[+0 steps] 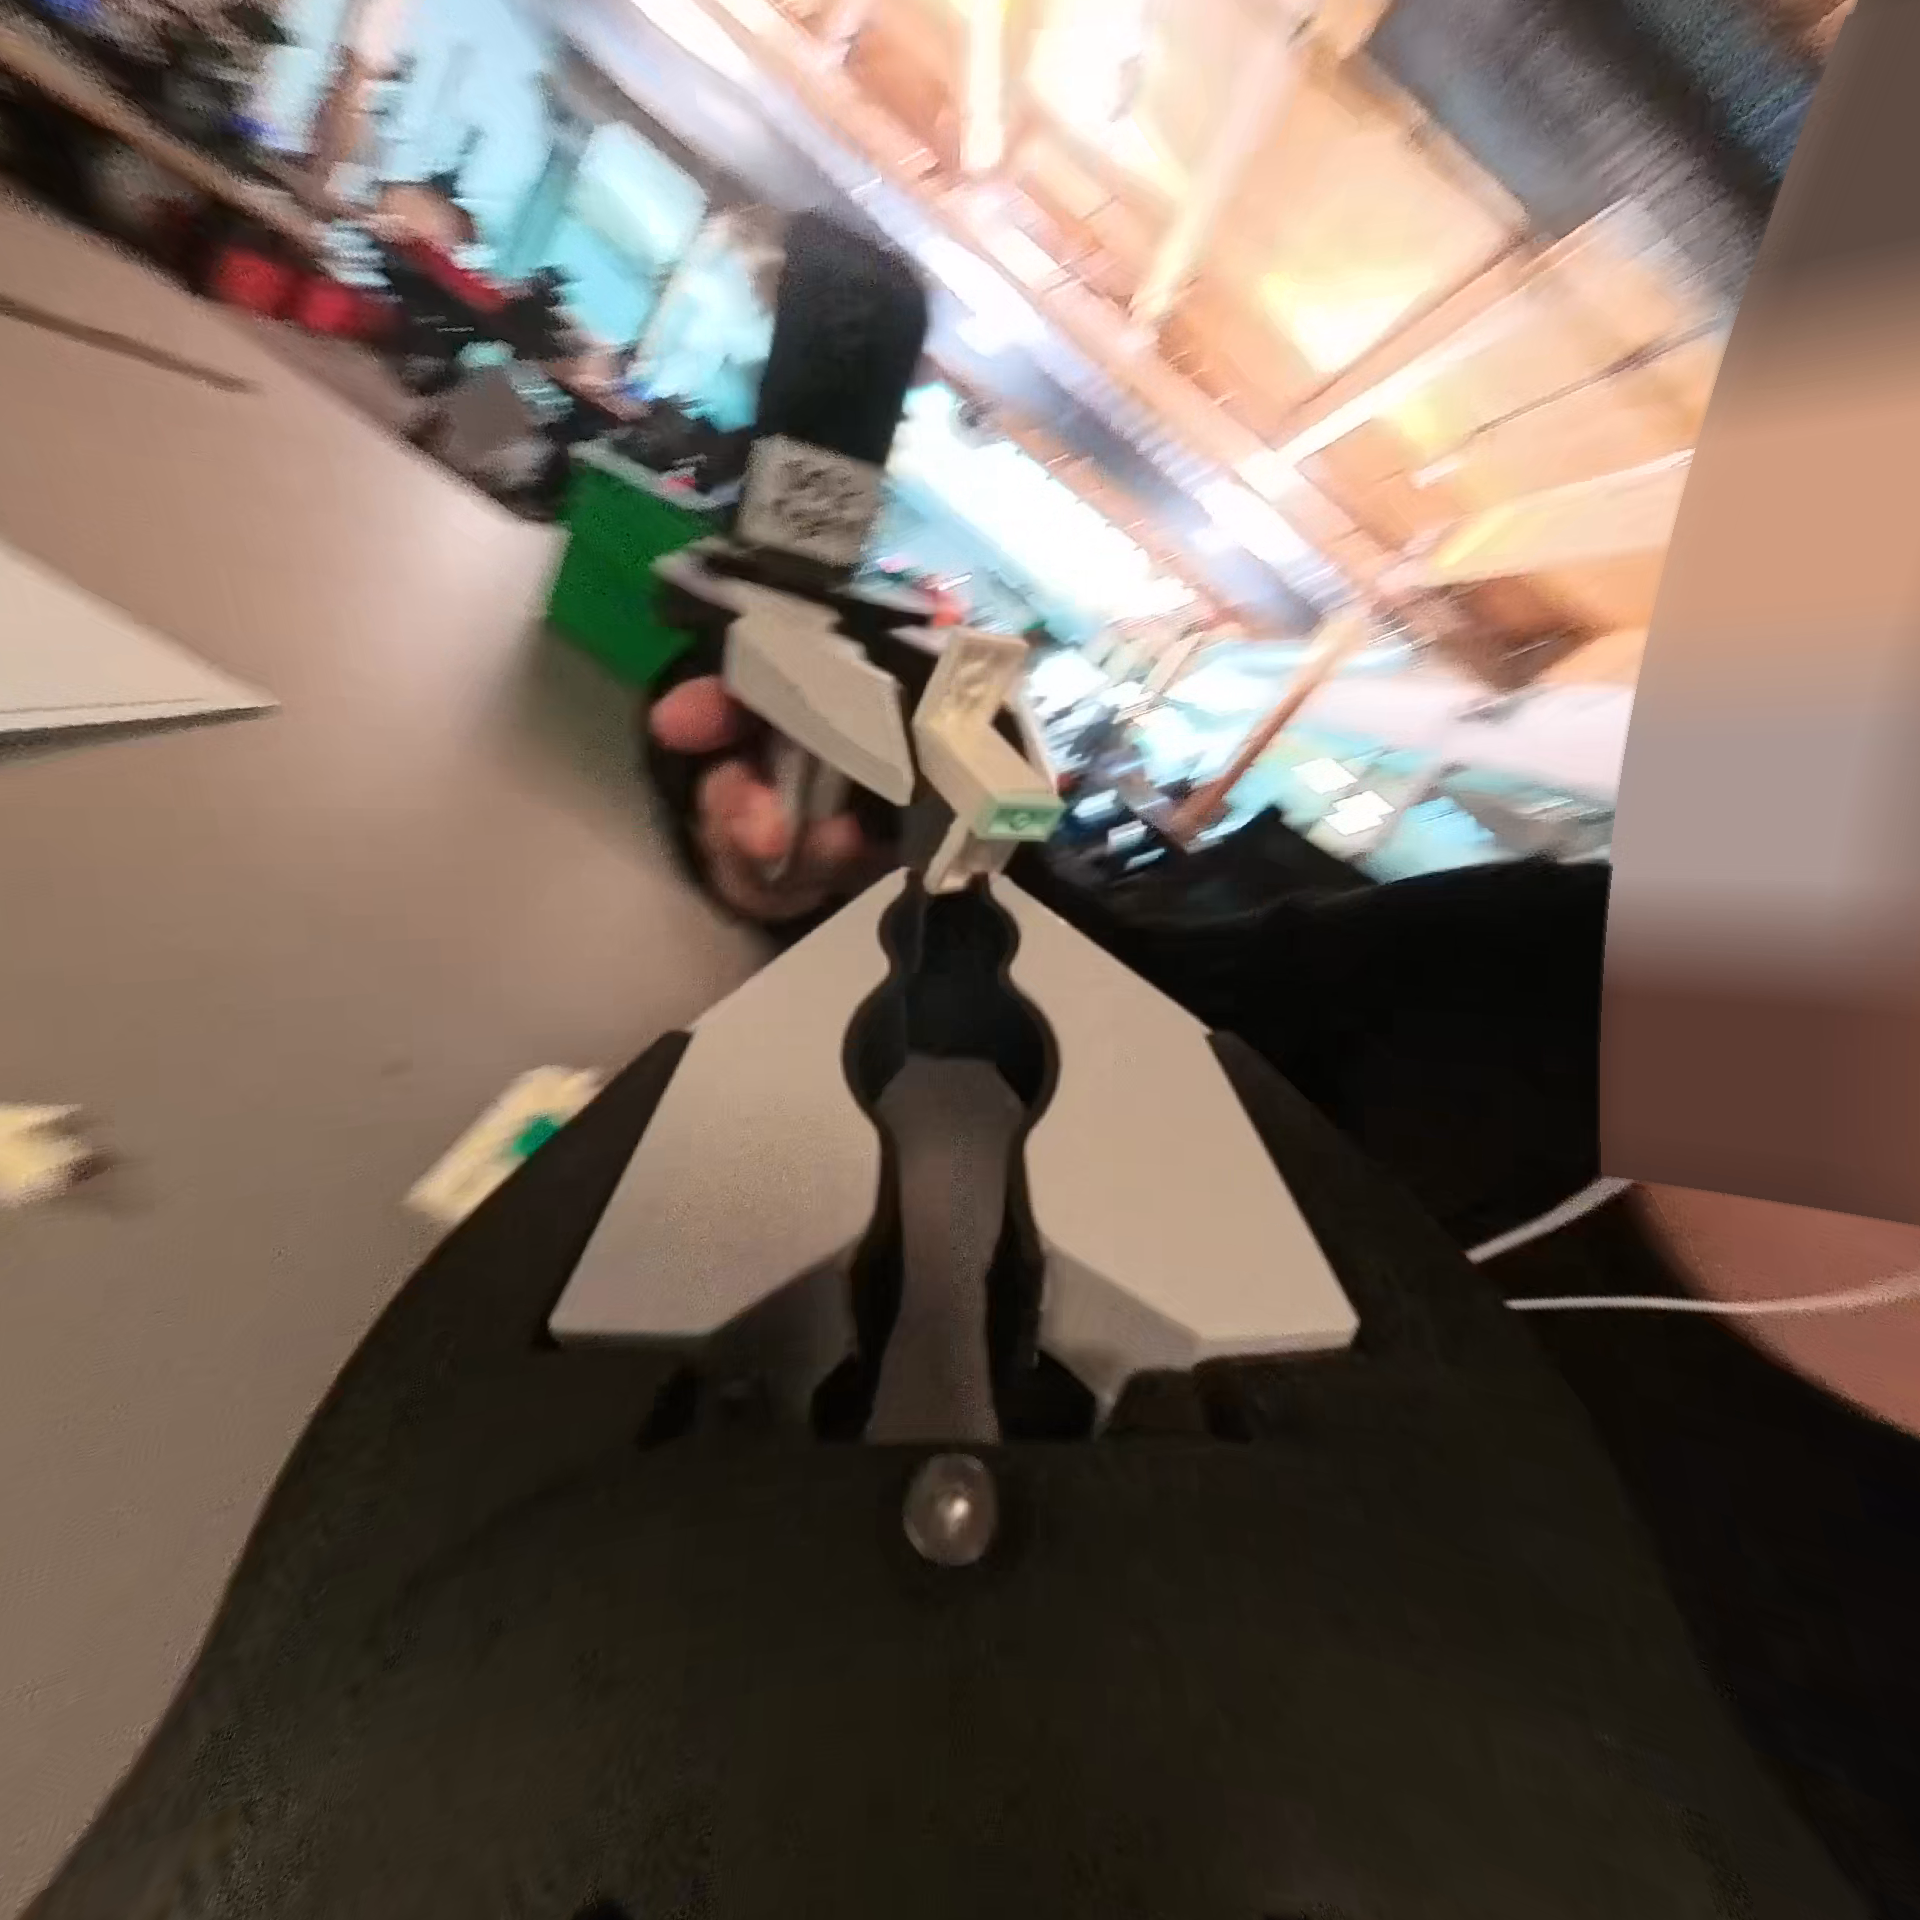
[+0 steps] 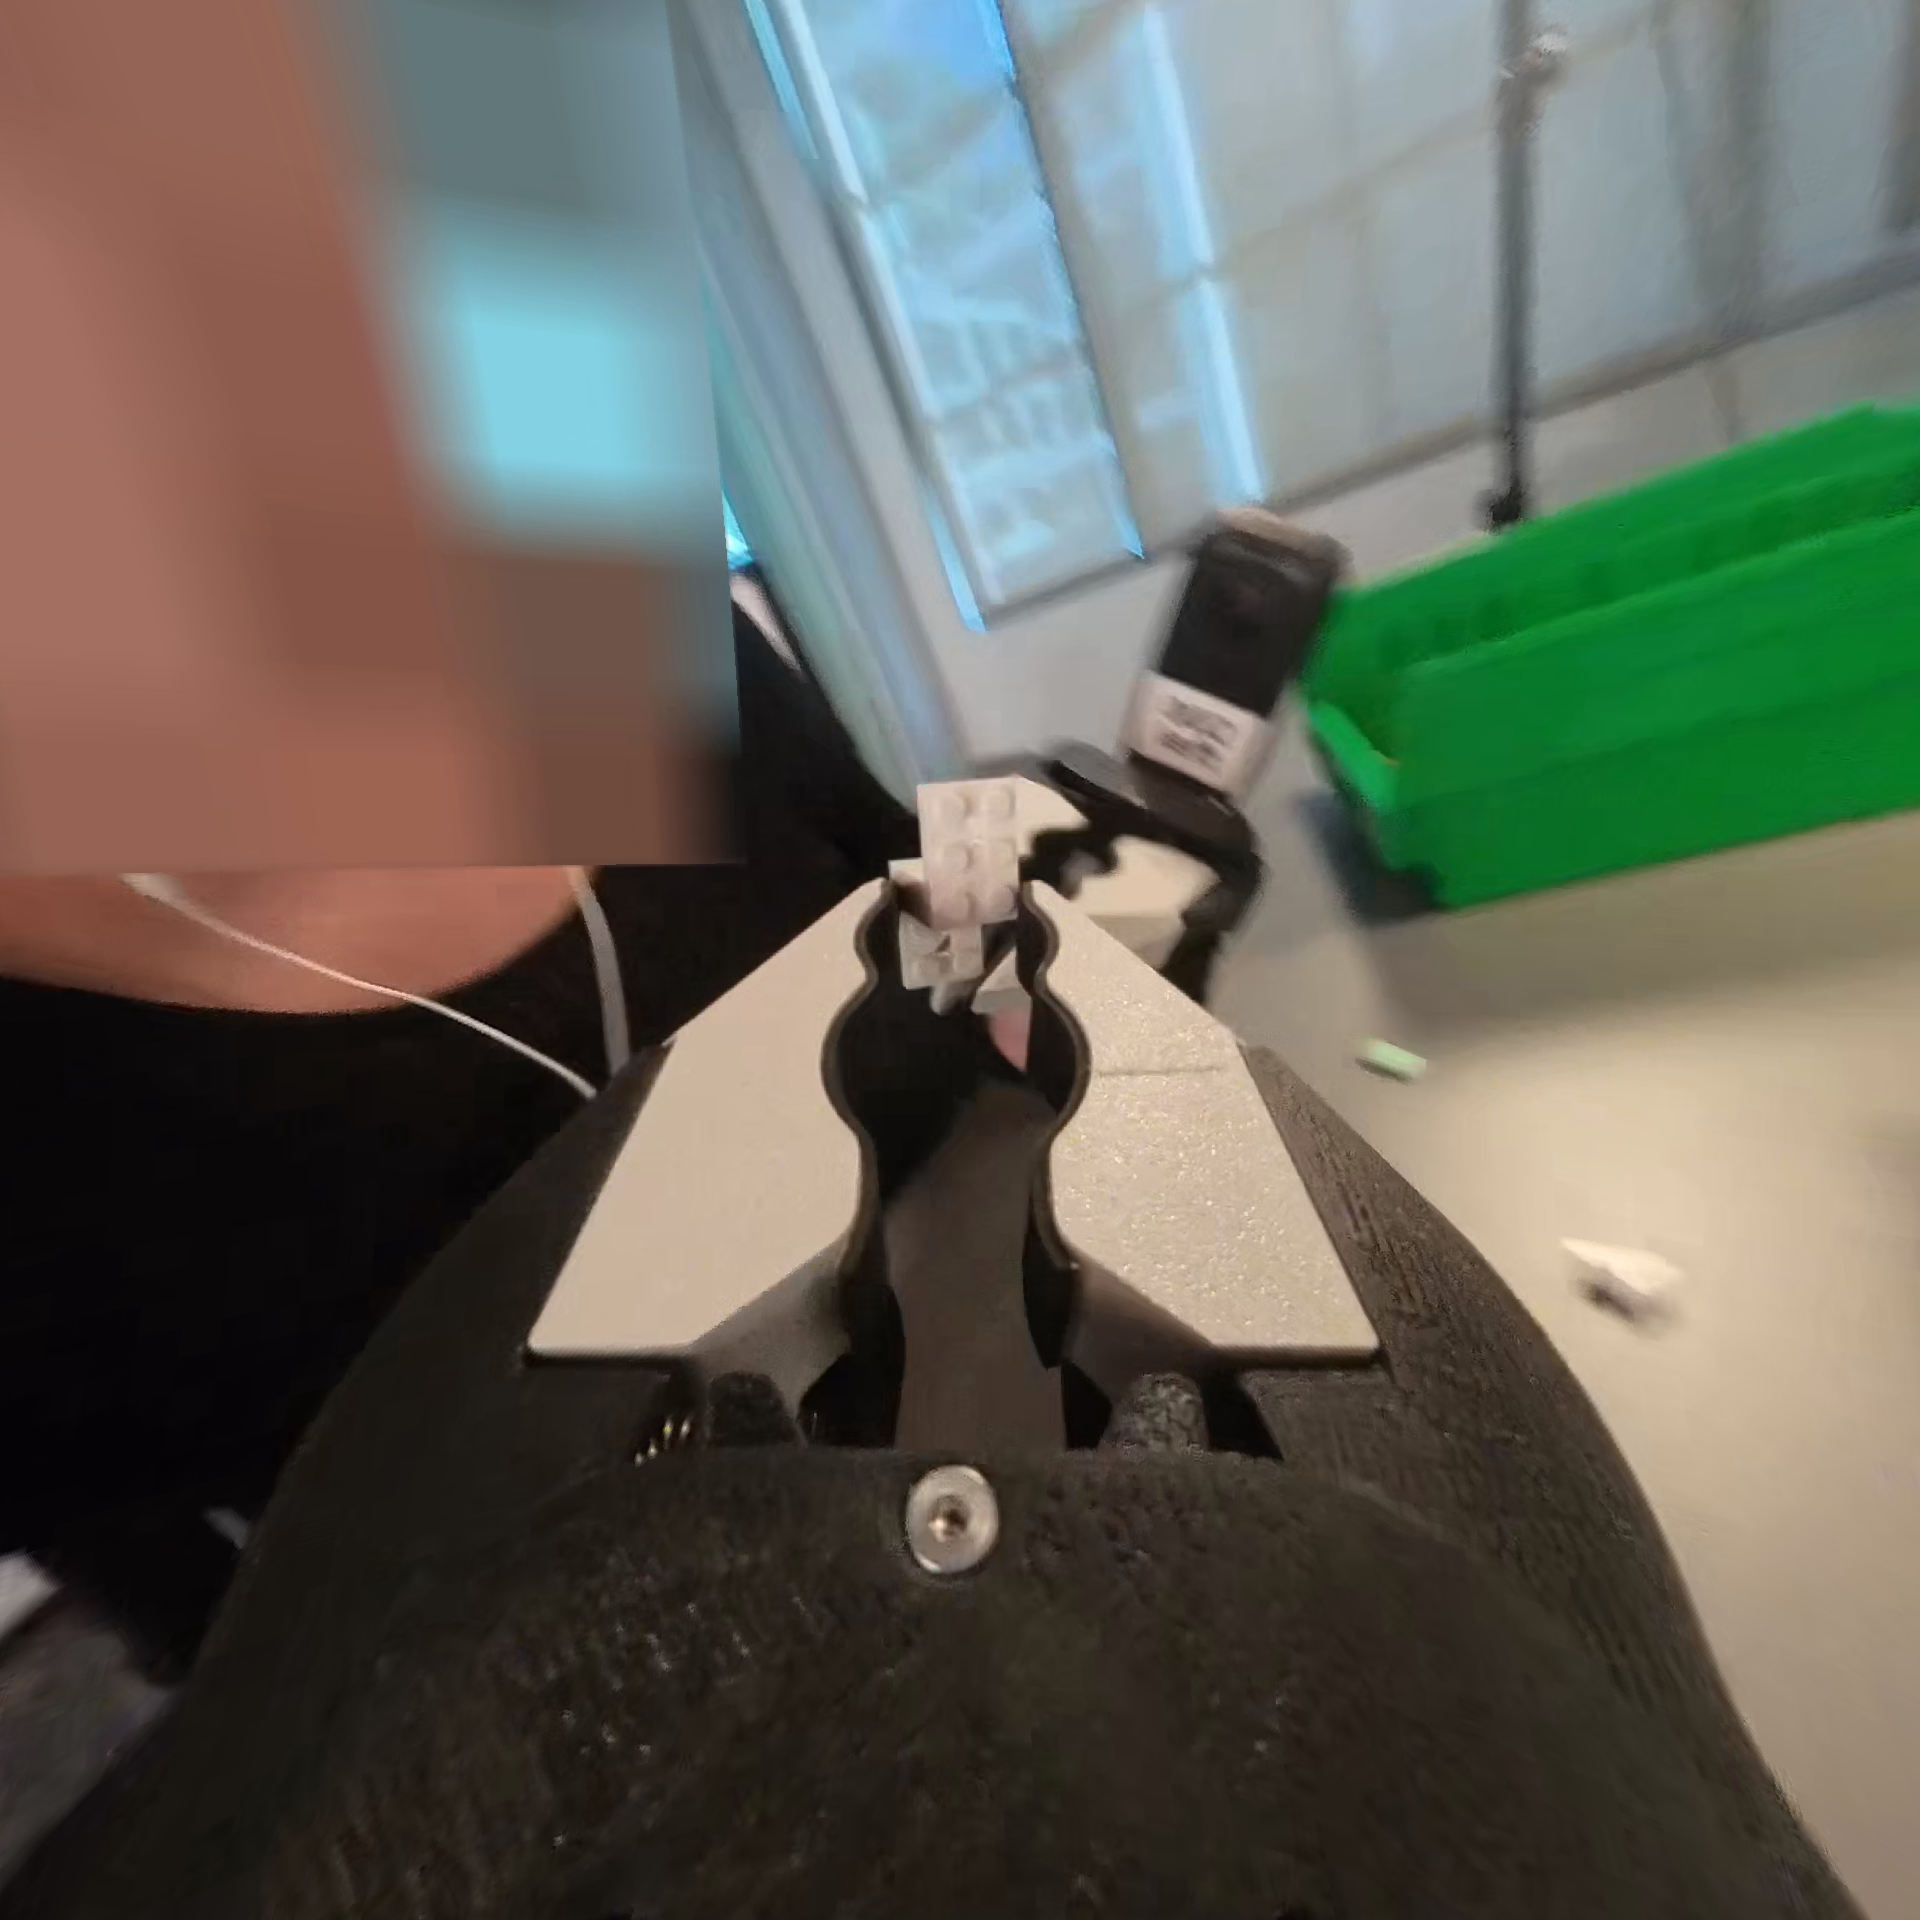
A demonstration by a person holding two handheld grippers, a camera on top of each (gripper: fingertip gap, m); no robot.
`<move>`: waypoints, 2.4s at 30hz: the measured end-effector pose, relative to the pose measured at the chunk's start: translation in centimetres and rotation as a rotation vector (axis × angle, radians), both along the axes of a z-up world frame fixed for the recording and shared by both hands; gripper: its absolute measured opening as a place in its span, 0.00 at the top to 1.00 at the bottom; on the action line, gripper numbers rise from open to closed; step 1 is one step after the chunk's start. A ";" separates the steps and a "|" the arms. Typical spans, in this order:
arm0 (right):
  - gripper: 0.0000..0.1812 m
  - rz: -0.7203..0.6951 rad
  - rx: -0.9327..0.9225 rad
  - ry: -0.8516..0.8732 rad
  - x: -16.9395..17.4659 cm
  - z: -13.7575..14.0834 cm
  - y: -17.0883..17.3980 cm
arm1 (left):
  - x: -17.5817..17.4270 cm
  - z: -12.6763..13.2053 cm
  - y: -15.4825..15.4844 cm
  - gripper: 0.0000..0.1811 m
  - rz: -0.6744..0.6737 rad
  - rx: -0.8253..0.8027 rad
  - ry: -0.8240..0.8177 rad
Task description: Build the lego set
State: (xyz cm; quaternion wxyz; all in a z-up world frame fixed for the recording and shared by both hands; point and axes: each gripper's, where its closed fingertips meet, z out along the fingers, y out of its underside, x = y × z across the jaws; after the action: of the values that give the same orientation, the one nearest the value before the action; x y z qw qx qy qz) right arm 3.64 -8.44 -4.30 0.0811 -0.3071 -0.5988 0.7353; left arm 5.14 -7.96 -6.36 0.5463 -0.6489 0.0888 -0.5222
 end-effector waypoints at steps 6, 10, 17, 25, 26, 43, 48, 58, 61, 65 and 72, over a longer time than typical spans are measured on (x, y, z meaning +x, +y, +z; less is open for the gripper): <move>0.91 -0.254 0.515 -0.029 -1.5 -4.1 2.0 | -2.9 -3.3 1.8 0.87 0.263 0.017 0.516; 0.91 -0.310 0.664 -0.036 -1.7 -5.2 2.7 | -2.6 -3.0 1.8 0.80 0.233 0.064 0.588; 0.91 -0.335 0.730 -0.009 -1.8 -5.8 2.8 | -3.2 -3.9 2.2 0.78 0.241 0.104 0.797; 0.92 -0.640 0.707 0.358 -3.2 -1.2 3.9 | -3.5 0.8 1.8 0.66 0.467 0.343 0.620; 0.92 -0.674 0.712 0.393 -3.3 -0.8 3.9 | -3.2 1.1 1.8 0.64 0.487 0.375 0.632; 0.92 -0.834 0.710 0.509 -3.7 -0.1 3.3 | -1.2 0.6 2.1 0.53 0.598 0.523 0.798; 0.92 -0.834 0.708 0.467 -4.0 -0.9 3.4 | -1.5 -0.2 2.3 0.53 0.597 0.472 0.797; 0.92 -0.874 0.710 0.433 -4.4 -1.4 3.8 | -1.9 -0.6 2.9 0.53 0.627 0.412 0.765; 0.92 -0.887 0.707 0.424 -4.6 -1.5 3.9 | -2.0 -0.7 3.0 0.54 0.636 0.399 0.771; 0.92 -0.878 0.692 0.405 -4.6 -1.7 4.0 | -2.1 -1.0 3.1 0.54 0.633 0.385 0.775; 0.92 -0.845 0.803 0.357 -5.4 -2.5 4.5 | -3.5 -1.2 3.5 0.62 0.595 0.369 0.779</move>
State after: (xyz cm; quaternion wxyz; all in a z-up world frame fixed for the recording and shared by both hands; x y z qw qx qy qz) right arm -1.72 -3.91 -6.84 0.5743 -0.3354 -0.6329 0.3964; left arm 1.64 -4.51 -7.59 0.7025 -0.6853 0.1878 -0.0399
